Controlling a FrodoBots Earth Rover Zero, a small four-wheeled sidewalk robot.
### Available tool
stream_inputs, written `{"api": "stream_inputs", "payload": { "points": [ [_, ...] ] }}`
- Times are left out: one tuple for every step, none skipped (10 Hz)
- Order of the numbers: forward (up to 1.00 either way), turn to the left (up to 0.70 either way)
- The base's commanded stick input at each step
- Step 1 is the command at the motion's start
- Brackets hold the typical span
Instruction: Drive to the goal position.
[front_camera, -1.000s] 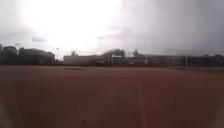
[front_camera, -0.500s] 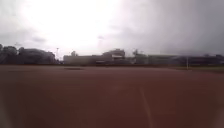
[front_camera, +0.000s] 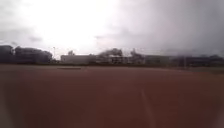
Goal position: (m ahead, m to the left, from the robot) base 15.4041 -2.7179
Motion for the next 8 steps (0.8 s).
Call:
{"api": "stream_inputs", "payload": {
  "points": [
    [0.50,0.00],
    [0.50,0.00],
    [0.50,0.00],
    [0.50,0.00],
    [0.50,0.00],
    [0.50,0.00],
    [0.50,0.00],
    [0.50,0.00]
  ]
}}
